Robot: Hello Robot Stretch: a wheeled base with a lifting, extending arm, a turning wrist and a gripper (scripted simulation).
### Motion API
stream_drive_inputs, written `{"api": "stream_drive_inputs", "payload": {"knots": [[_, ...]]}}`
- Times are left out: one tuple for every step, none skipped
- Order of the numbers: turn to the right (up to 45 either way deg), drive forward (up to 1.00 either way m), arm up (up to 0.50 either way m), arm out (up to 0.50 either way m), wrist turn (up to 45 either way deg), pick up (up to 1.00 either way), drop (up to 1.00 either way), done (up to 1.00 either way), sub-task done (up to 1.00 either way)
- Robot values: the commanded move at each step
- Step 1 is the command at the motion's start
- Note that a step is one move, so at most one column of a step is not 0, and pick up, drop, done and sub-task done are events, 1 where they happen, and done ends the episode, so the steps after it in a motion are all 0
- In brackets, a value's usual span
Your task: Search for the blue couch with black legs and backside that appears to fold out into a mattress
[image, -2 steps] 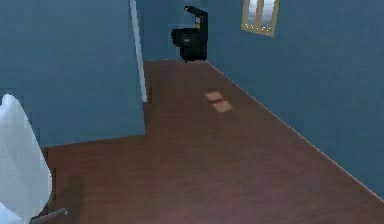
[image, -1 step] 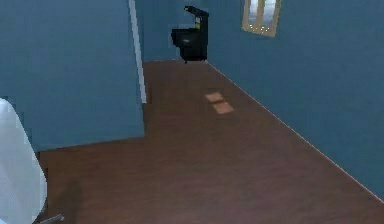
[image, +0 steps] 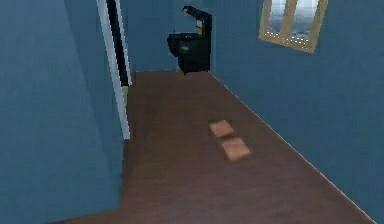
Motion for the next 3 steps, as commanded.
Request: {"api": "stream_drive_inputs", "payload": {"knots": [[0.0, 1.0, 0.0, 0.0, 0.0, 0.0, 0.0, 0.0, 0.0], [-6.0, 0.0, 0.0, 0.0, 0.0, 0.0, 0.0, 0.0, 0.0], [0.0, 0.05, 0.0, 0.0, 0.0, 0.0, 0.0, 0.0, 0.0]]}}
